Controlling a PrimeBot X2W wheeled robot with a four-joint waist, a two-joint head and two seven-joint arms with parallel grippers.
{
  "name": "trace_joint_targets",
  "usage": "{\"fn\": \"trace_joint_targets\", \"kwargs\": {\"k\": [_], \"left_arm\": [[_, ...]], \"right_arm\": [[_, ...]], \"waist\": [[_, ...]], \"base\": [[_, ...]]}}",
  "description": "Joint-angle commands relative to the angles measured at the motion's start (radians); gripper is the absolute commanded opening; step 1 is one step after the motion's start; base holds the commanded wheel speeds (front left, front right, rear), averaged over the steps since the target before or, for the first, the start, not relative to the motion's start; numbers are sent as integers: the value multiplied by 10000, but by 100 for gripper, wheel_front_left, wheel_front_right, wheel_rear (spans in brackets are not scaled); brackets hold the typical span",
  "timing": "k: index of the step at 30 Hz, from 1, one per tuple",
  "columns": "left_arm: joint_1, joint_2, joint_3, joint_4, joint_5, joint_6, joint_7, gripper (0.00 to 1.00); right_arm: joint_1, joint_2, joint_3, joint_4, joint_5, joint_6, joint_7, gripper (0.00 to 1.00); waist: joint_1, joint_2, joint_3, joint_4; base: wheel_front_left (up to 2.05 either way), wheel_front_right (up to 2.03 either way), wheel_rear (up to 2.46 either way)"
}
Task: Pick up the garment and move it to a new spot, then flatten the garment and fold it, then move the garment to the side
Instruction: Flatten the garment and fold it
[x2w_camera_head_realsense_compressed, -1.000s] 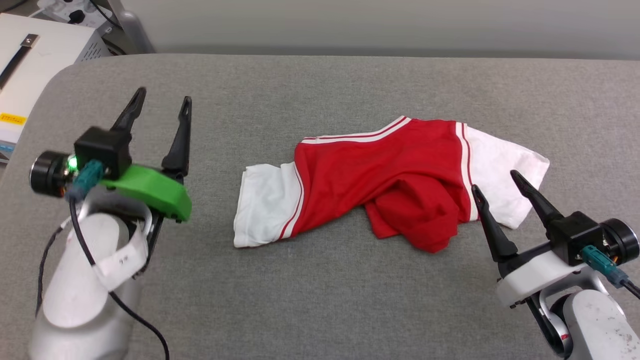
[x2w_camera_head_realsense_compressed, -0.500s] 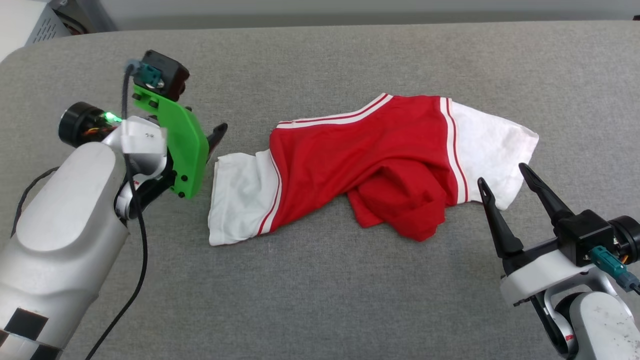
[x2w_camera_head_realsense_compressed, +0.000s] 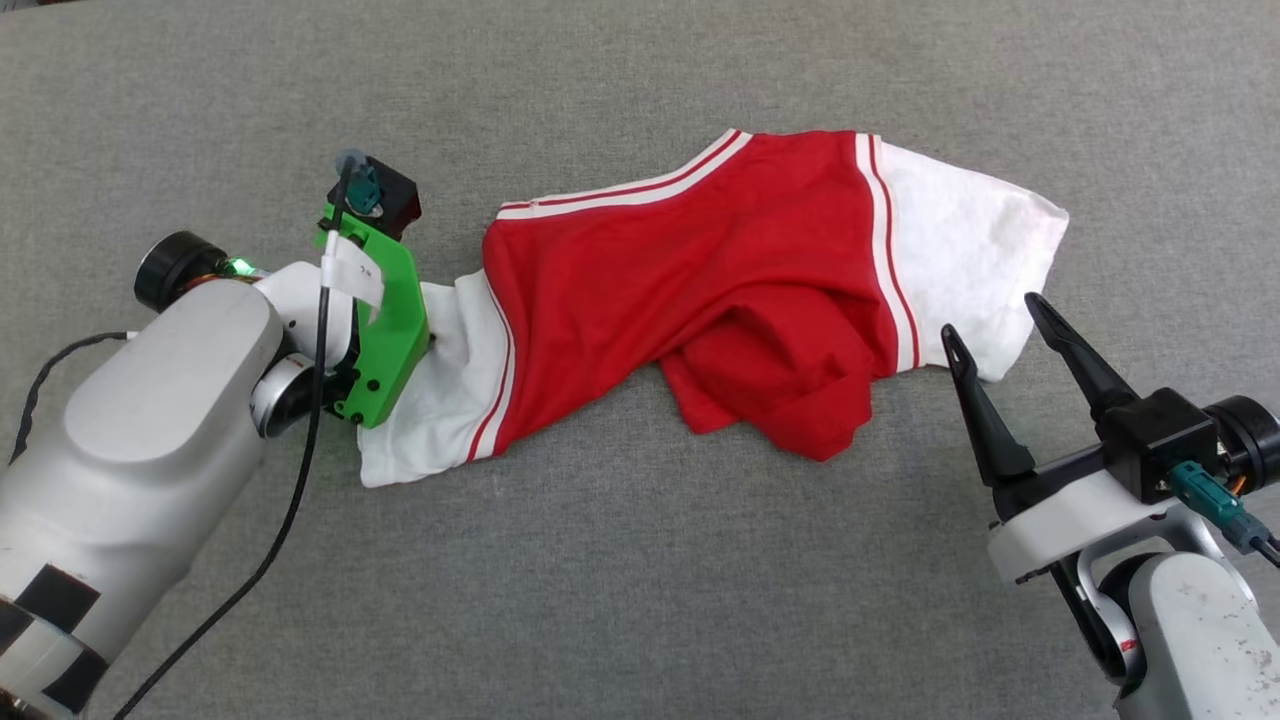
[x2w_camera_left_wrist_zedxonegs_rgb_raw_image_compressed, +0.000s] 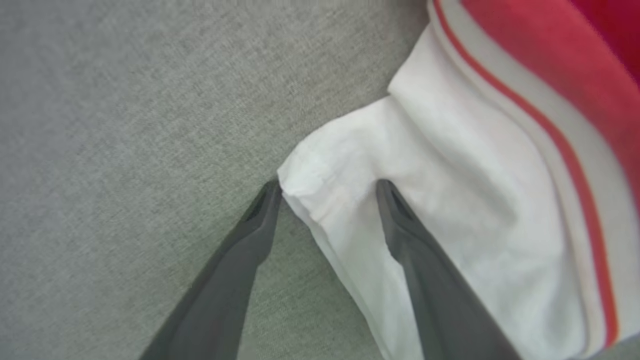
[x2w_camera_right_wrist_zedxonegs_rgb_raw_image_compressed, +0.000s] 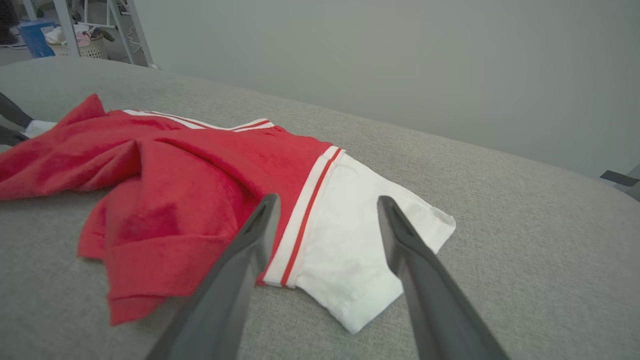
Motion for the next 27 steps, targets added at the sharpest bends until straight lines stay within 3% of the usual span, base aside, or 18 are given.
{"fn": "trace_joint_targets", "kwargs": {"k": [1,2,3,5,6,13,20,27], "left_arm": [[-114,-38,-325,306,-144,-26,47,100],[-117,-50,-527,399,-228,-26,88,100],[-179,18,-1288,488,-549,-26,210,0],[-371,120,-1539,479,-699,-26,-78,0],[-700,227,-1636,546,-852,-26,-701,0],[-1581,503,-932,1294,-1109,-26,-3013,0],[-1597,745,-727,2580,-1085,-1,-3998,0],[-963,504,-617,4053,-1258,193,-4810,0]], "right_arm": [[-215,5,56,72,46,-6,-63,100],[-243,12,79,103,56,-6,-71,100],[-303,17,101,196,79,-6,-109,100],[-307,9,34,244,98,-6,-135,100],[-299,14,-76,290,113,-6,-177,100],[-169,117,-505,251,107,-6,-286,100],[40,226,-992,172,49,-6,-349,100],[18,264,-1120,66,34,-6,-326,100]], "waist": [[0,0,250,-189],[0,0,275,-212],[0,0,315,-251],[0,0,307,-239],[0,0,254,-201],[0,0,107,-131],[0,0,108,-254],[0,0,194,-447]], "base": [[0,0,0],[0,0,0],[0,0,0],[0,0,0],[0,0,0],[0,0,0],[0,0,0],[0,0,0]]}}
